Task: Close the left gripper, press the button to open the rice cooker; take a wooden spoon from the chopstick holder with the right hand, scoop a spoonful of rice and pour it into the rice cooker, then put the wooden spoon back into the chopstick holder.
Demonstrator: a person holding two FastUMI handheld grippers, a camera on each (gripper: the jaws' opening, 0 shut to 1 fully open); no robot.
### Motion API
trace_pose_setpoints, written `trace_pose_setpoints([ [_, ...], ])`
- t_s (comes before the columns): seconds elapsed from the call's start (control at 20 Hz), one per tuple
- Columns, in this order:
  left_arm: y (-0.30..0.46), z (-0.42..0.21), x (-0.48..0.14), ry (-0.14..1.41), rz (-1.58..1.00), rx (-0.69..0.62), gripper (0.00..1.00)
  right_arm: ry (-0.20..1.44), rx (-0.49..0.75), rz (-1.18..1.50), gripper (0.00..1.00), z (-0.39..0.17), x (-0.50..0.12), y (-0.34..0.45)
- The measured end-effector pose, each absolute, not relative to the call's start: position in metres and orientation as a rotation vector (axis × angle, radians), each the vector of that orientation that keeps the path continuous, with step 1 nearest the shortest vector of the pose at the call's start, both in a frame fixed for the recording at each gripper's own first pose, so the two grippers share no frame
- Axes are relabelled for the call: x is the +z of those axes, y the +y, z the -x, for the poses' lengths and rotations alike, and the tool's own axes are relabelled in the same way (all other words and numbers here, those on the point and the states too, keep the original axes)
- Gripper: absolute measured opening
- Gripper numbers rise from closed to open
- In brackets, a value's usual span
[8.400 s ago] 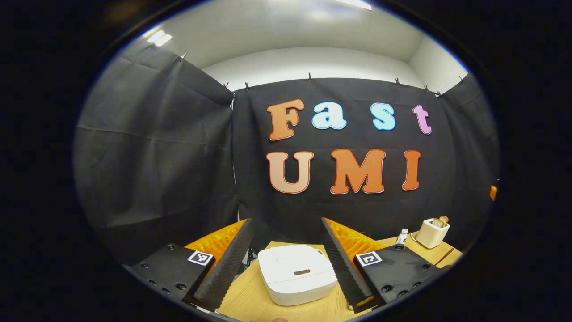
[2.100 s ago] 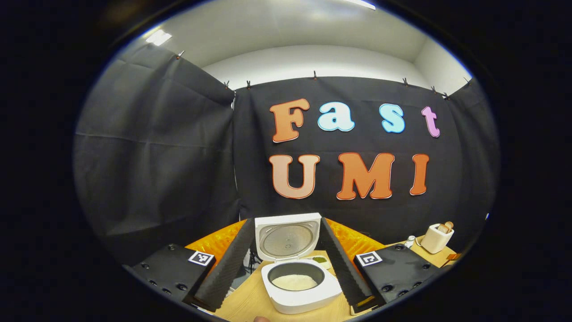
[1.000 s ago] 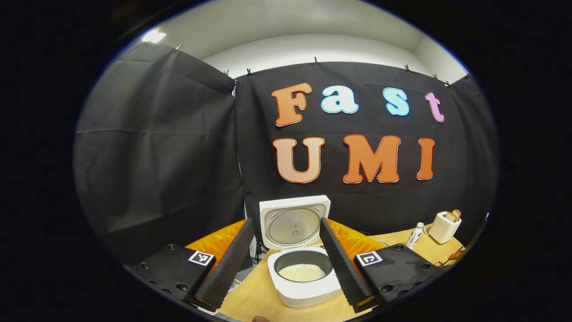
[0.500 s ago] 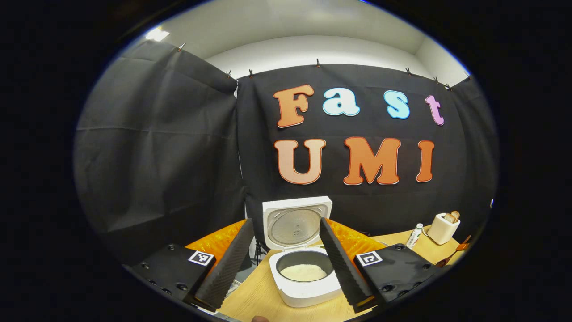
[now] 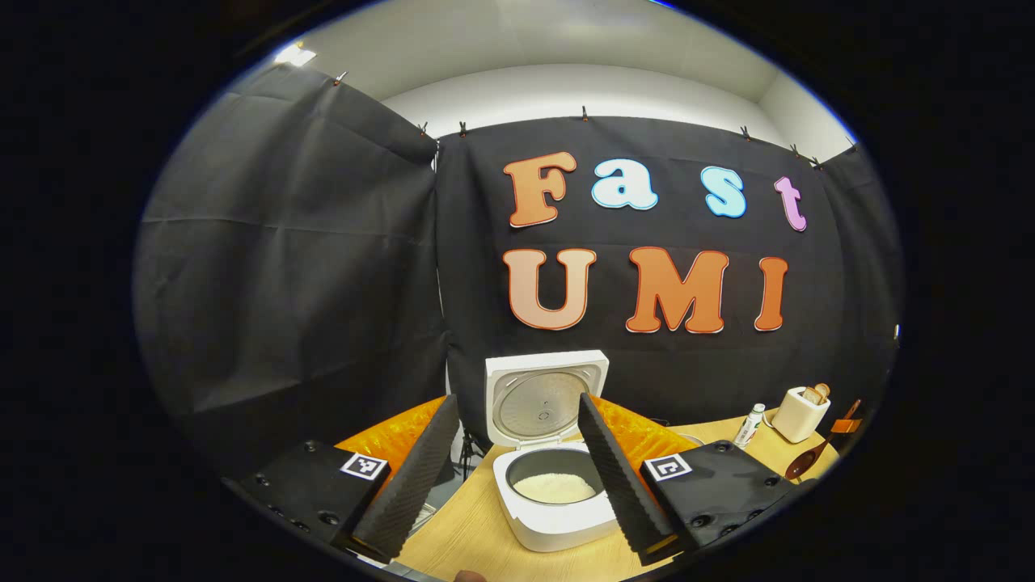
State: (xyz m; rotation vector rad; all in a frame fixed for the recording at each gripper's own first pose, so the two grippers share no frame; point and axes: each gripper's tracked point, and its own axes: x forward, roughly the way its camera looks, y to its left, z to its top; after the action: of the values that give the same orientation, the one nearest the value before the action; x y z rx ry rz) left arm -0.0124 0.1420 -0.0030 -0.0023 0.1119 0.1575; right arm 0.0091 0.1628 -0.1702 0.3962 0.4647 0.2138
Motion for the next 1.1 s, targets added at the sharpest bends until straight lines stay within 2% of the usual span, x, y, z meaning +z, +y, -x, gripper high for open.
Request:
trace_pose_setpoints([
  [0.35,0.155,0.022,-0.007,0.126,-0.014,0.171,1.0,0.431,0.355,-0.261,0.02,0.0,-0.169,0.241],
  [0.9,0.171,0.022,-0.017,0.16,-0.055,0.19,1.0,0.43,0.341,0.088,0.02,0.014,-0.244,0.303],
  [1.1,0.174,0.019,-0.024,0.176,-0.054,0.194,1.0,0.449,0.288,0.099,0.02,0.007,-0.271,0.305],
])
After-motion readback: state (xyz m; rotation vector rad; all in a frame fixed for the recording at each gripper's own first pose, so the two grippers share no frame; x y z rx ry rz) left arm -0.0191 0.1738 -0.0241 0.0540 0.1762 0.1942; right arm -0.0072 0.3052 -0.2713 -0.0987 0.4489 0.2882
